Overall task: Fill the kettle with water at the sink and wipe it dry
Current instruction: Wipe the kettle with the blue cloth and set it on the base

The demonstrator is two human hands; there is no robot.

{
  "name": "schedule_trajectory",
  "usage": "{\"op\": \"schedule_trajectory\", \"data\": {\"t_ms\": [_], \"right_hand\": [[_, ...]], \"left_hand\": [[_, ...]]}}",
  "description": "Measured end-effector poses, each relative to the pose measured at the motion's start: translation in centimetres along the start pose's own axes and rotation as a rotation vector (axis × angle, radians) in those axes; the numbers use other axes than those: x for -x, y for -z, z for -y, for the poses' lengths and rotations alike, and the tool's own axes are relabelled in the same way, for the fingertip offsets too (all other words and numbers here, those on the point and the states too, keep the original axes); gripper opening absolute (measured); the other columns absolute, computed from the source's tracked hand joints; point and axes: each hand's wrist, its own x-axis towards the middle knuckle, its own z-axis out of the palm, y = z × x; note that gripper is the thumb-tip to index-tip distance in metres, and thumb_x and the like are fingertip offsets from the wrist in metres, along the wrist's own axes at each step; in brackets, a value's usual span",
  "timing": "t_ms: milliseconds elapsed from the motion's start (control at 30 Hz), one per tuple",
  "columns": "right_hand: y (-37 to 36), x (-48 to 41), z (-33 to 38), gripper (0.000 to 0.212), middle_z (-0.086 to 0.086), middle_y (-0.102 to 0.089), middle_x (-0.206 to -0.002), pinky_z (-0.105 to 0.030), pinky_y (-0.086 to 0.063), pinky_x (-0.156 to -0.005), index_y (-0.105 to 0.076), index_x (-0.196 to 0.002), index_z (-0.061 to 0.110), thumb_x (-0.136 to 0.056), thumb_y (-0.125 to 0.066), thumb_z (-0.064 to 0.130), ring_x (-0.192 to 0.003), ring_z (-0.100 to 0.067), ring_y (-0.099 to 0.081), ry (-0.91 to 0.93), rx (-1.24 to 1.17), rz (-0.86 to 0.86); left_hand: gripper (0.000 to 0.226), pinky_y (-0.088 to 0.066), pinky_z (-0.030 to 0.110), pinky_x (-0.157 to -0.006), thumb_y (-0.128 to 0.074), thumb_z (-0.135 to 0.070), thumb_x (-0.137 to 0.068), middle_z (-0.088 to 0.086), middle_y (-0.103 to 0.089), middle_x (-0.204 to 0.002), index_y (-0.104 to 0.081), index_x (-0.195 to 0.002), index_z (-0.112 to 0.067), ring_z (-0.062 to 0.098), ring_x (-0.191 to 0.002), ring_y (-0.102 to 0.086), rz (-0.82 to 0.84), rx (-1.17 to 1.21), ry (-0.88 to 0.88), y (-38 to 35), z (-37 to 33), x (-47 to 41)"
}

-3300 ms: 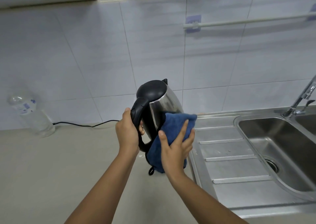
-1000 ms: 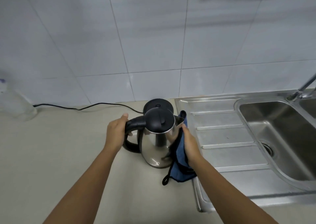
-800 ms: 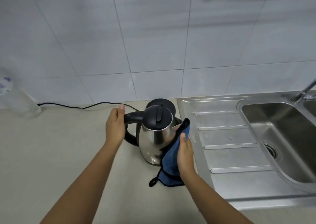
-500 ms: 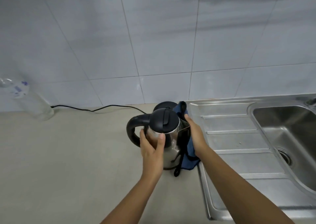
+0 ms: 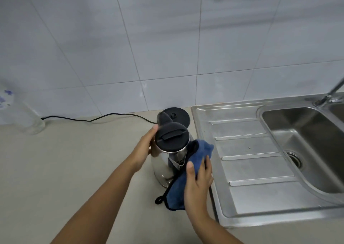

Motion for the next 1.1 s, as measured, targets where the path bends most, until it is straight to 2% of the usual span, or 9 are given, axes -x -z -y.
{"op": "schedule_trajectory", "data": {"t_ms": [100, 200, 333, 500, 667, 767, 900, 1000, 1100], "right_hand": [[-0.3, -0.2, 0.5, 0.091, 0.023, -0.016, -0.163, -0.027, -0.012, -0.122, -0.021, -0.145, 0.056, -0.066, -0.031, 0.101, -0.143, 0.008, -0.01, 0.1, -0.001, 0.003], [-0.2, -4.2, 2.4, 0.091, 0.015, -0.036, -0.16, -0.032, -0.023, -0.123, -0.042, -0.154, 0.033, -0.077, -0.042, 0.083, -0.15, -0.008, -0.026, 0.156, -0.001, 0.036], [0.3, -9.7, 6.8, 0.029, 0.003, -0.076, -0.103, -0.03, -0.055, -0.092, -0.073, -0.099, 0.03, -0.099, -0.053, 0.052, -0.109, -0.02, -0.068, 0.037, 0.014, 0.258], [1.5, -12.6, 7.0, 0.047, -0.011, -0.081, -0.107, -0.037, -0.056, -0.095, -0.077, -0.115, 0.018, -0.097, -0.056, 0.056, -0.103, -0.027, -0.074, -0.306, 0.005, 0.484], [1.6, -10.8, 0.4, 0.068, -0.005, -0.076, -0.116, -0.04, -0.05, -0.106, -0.073, -0.123, 0.022, -0.082, -0.058, 0.074, -0.114, -0.023, -0.069, -0.389, -0.171, 0.24], [0.7, -6.0, -2.8, 0.095, -0.004, -0.06, -0.147, -0.047, -0.032, -0.124, -0.06, -0.144, 0.022, -0.078, -0.041, 0.087, -0.142, -0.027, -0.049, -0.29, -0.052, 0.015], [-0.8, 1.9, -4.8, 0.078, -0.002, -0.009, -0.174, -0.028, -0.008, -0.124, -0.005, -0.165, 0.022, -0.102, -0.038, 0.055, -0.159, -0.024, -0.011, -0.099, 0.227, -0.012], [-1.8, 4.2, -6.3, 0.103, 0.001, 0.017, -0.172, -0.034, -0.006, -0.127, 0.024, -0.152, 0.029, -0.082, -0.018, 0.092, -0.159, -0.024, 0.003, -0.056, 0.423, 0.096], [-2.0, 3.8, -5.6, 0.121, 0.001, 0.019, -0.17, -0.037, -0.004, -0.128, 0.026, -0.155, 0.022, -0.067, -0.001, 0.101, -0.159, -0.025, 0.005, -0.032, 0.468, 0.121]], "left_hand": [[0.052, -0.034, 0.028, -0.056, -0.029, -0.059, -0.095, -0.015, -0.07, -0.075, -0.069, -0.11, -0.031, -0.003, -0.054, -0.054, 0.078, -0.023, 0.064, 0.4, -0.7, -1.2], [0.05, -0.031, 0.029, -0.055, -0.029, -0.057, -0.096, -0.015, -0.067, -0.067, -0.07, -0.105, -0.031, -0.002, -0.051, -0.052, 0.071, -0.011, 0.075, 0.2, -0.9, -1.3], [0.052, -0.042, 0.015, -0.057, -0.025, -0.054, -0.098, -0.014, -0.072, -0.07, -0.069, -0.104, -0.026, -0.006, -0.059, -0.061, 0.046, 0.03, 0.083, -0.4, -0.5, -0.9], [0.053, -0.024, 0.024, -0.046, -0.025, -0.054, -0.098, -0.011, -0.045, -0.037, -0.062, -0.069, -0.029, 0.004, -0.035, -0.036, -0.054, 0.043, 0.079, -1.5, -1.0, 0.2], [0.058, -0.018, 0.028, -0.048, -0.028, -0.056, -0.096, -0.008, -0.037, -0.033, -0.062, -0.061, -0.027, 0.013, -0.038, -0.027, -0.12, 0.113, 0.113, -1.5, -0.6, 0.1], [0.056, -0.018, 0.027, -0.048, -0.03, -0.058, -0.095, -0.007, -0.035, -0.032, -0.059, -0.059, -0.026, 0.012, -0.033, -0.027, -0.163, 0.138, 0.116, -1.7, -0.5, 0.0], [0.05, -0.021, 0.025, -0.045, -0.033, -0.06, -0.093, -0.004, -0.043, -0.038, -0.062, -0.069, -0.027, 0.012, -0.033, -0.034, -0.21, 0.175, 0.133, -1.9, -0.2, -0.1], [0.045, -0.029, 0.02, -0.042, -0.031, -0.055, -0.096, -0.01, -0.05, -0.037, -0.061, -0.077, -0.028, 0.003, -0.031, -0.042, -0.207, 0.177, 0.126, -2.0, -0.2, 0.1], [0.05, -0.023, 0.022, -0.042, -0.032, -0.057, -0.095, -0.008, -0.036, -0.031, -0.055, -0.064, -0.026, 0.008, -0.028, -0.029, -0.199, 0.179, 0.151, -1.9, -0.3, 0.2]]}}
